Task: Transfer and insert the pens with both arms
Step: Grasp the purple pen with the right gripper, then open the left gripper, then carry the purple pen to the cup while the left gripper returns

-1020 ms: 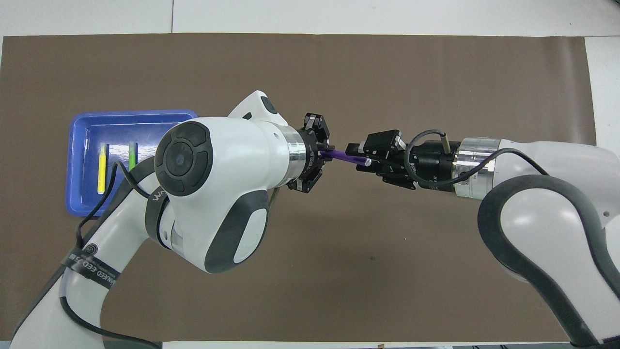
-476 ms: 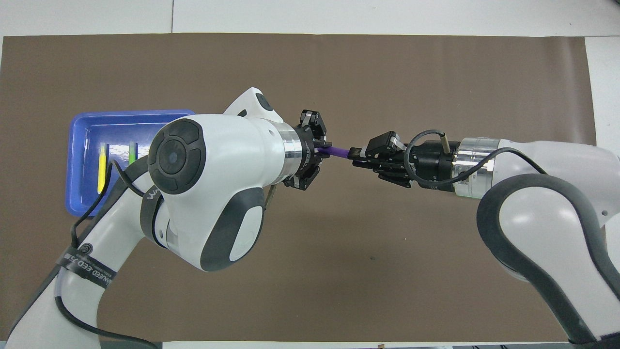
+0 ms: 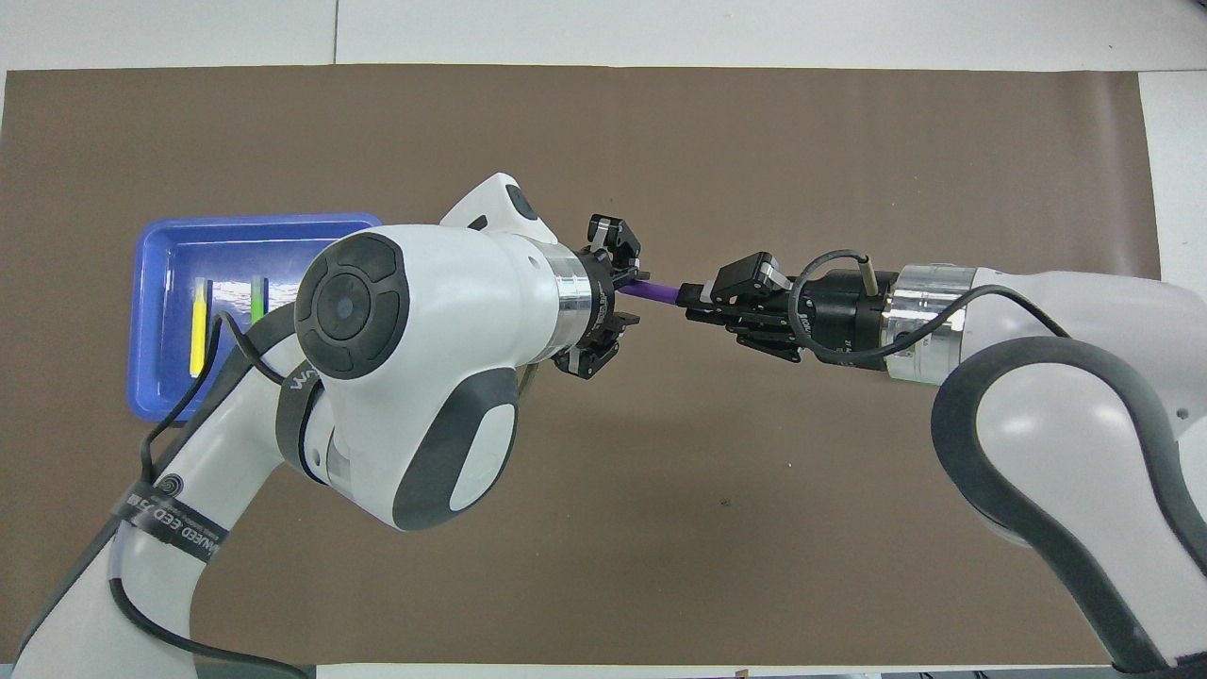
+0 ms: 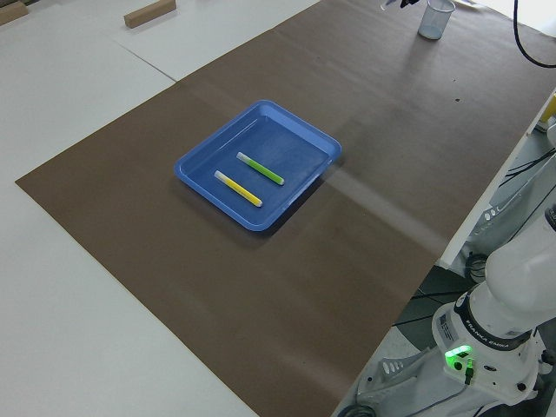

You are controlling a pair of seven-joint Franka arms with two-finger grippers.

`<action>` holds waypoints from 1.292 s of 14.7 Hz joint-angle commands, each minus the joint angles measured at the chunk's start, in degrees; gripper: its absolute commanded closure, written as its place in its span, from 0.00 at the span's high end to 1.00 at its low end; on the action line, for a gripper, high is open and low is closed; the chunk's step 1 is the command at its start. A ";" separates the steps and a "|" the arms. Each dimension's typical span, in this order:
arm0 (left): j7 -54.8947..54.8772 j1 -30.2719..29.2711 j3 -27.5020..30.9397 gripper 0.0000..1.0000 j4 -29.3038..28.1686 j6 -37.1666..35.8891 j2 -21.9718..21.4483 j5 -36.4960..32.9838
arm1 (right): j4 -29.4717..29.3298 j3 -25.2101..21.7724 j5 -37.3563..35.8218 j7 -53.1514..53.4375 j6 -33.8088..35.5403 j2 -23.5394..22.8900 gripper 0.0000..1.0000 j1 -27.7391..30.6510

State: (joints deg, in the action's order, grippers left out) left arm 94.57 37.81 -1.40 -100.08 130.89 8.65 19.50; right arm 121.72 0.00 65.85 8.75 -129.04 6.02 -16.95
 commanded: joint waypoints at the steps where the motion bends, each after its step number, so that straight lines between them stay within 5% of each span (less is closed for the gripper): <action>1: -12.95 -3.52 0.61 1.00 -1.52 -7.37 -4.33 -0.34 | -1.13 0.09 -4.13 -2.68 2.56 -0.48 0.00 1.73; 5: -35.71 -9.84 0.70 1.00 -2.39 -15.12 -5.48 -0.34 | -8.23 0.09 -22.12 -11.79 19.31 -2.75 0.00 12.09; 7: -47.93 -13.45 0.70 1.00 -4.59 -15.93 -6.45 -1.82 | -13.07 0.09 -36.68 -19.96 24.09 -4.86 0.00 15.44; 10: -65.42 -17.49 0.70 1.00 -9.24 -14.09 -7.68 -7.53 | -14.40 0.09 -53.76 -31.22 23.58 -5.57 0.00 16.25; 14: -82.32 -24.35 0.70 1.00 -15.48 -7.69 -6.81 -12.72 | -14.58 0.17 -68.11 -33.53 21.56 -5.84 0.00 15.28; 19: -98.41 -32.70 0.70 1.00 -21.12 3.13 -1.72 -14.93 | -11.78 0.18 -71.22 -38.55 16.72 -6.10 0.00 17.21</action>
State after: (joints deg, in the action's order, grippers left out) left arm 1.66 7.88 -0.21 -119.54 129.95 5.07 5.76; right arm 108.32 -0.15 -4.56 -28.16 -110.78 0.23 -1.31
